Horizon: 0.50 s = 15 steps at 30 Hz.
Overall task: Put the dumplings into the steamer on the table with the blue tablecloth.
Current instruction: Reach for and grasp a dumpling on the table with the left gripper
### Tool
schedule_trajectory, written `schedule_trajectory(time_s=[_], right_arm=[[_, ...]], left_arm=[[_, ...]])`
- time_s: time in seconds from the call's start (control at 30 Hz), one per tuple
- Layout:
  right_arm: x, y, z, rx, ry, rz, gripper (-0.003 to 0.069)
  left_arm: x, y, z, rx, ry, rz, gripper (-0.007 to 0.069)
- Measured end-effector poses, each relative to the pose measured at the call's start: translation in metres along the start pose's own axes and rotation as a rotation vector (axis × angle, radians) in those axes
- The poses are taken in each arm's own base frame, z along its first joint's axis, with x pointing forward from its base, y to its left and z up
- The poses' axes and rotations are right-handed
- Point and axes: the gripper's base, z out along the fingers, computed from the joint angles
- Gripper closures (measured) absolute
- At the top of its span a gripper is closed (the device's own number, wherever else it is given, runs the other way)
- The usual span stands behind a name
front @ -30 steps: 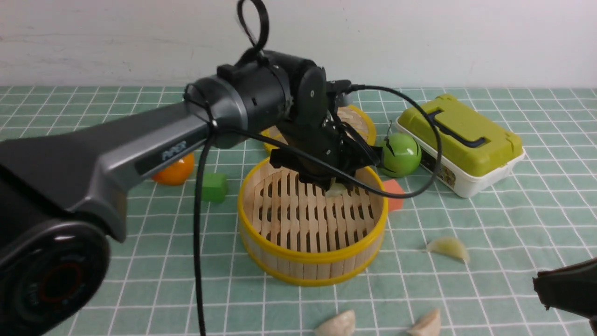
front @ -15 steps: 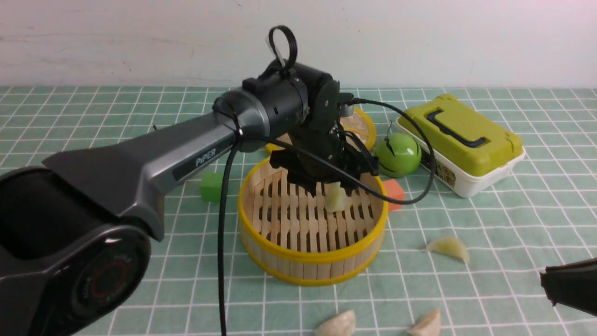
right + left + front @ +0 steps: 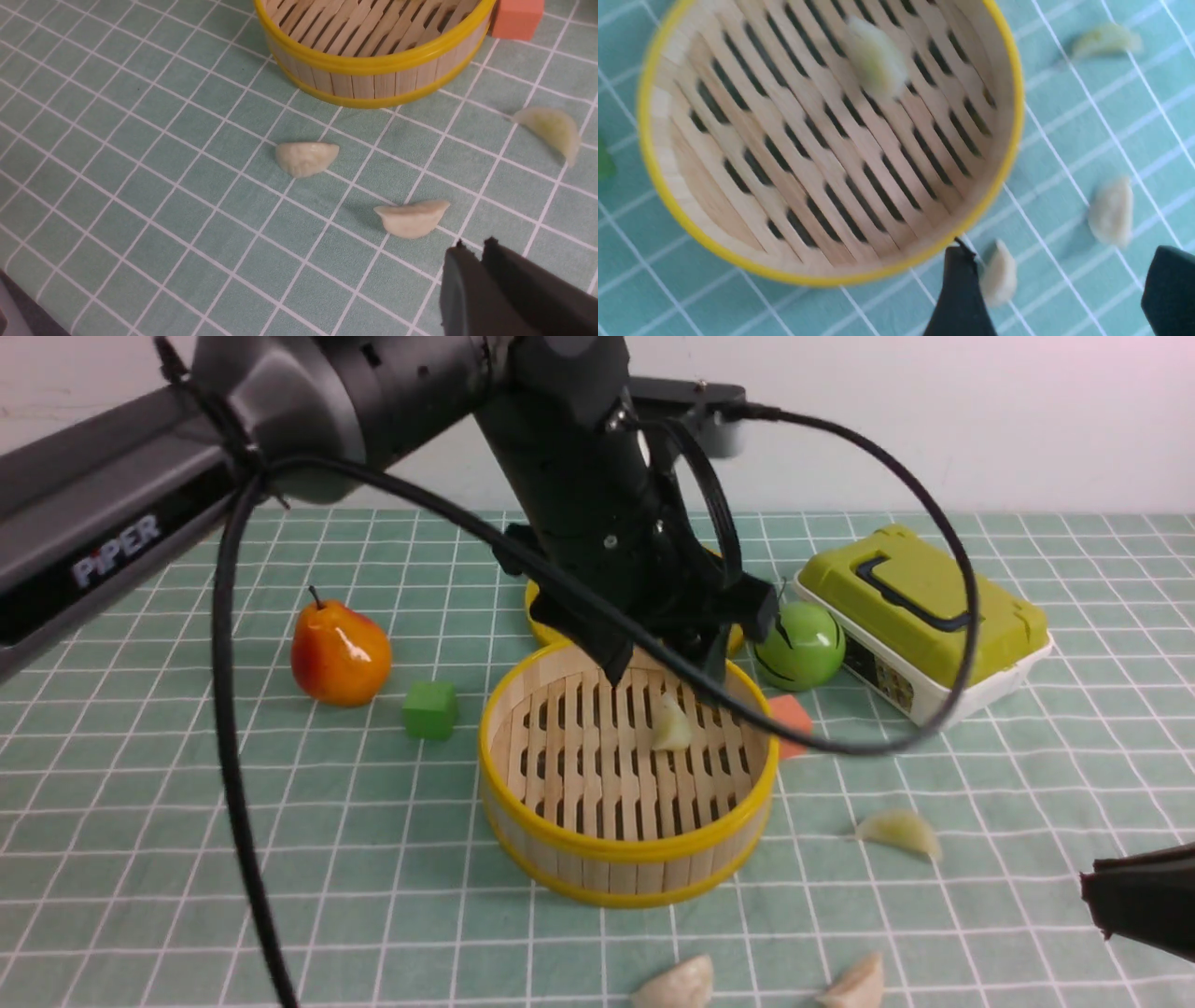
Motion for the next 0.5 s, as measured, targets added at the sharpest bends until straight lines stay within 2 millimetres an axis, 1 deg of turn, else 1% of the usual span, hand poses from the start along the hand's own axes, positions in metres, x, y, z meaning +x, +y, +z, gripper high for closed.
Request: schedule_trajectory(time_s=[0.03, 0.07, 0.1, 0.17, 0.23, 0.33, 0.37, 0.47, 0.5], right_arm=[[0.0, 0.0, 0.0, -0.001, 0.001, 0.0, 0.0604], [0.0, 0.0, 0.0, -0.002, 0.003, 0.0, 0.0603], [0.0, 0.0, 0.0, -0.002, 0.003, 0.0, 0.0601], [0.0, 0.0, 0.0, -0.002, 0.003, 0.0, 0.0598], [0.0, 0.0, 0.0, 0.0, -0.001, 0.0, 0.0596], [0.0, 0.0, 0.0, -0.001, -0.006, 0.002, 0.0593], [0.0, 0.0, 0.0, -0.002, -0.006, 0.003, 0.0592], [-0.001, 0.001, 0.0, -0.013, -0.01, 0.012, 0.0585], [-0.001, 0.001, 0.0, -0.015, -0.011, 0.013, 0.0583]], left_arm=[[0.007, -0.006, -0.002, 0.001, 0.012, 0.019, 0.0137], [0.023, -0.02, 0.006, -0.002, 0.067, 0.064, 0.0137], [0.035, -0.028, 0.012, -0.01, 0.104, 0.096, 0.0137], [0.051, -0.039, 0.026, -0.033, 0.166, 0.15, 0.0137], [0.066, -0.046, 0.047, -0.062, 0.206, 0.206, 0.0137], [0.073, -0.048, 0.079, -0.09, 0.211, 0.276, 0.0137], [0.074, -0.047, 0.083, -0.094, 0.217, 0.28, 0.0137], [0.073, -0.045, 0.121, -0.109, 0.22, 0.317, 0.0137], [0.073, -0.044, 0.129, -0.117, 0.226, 0.324, 0.0137]])
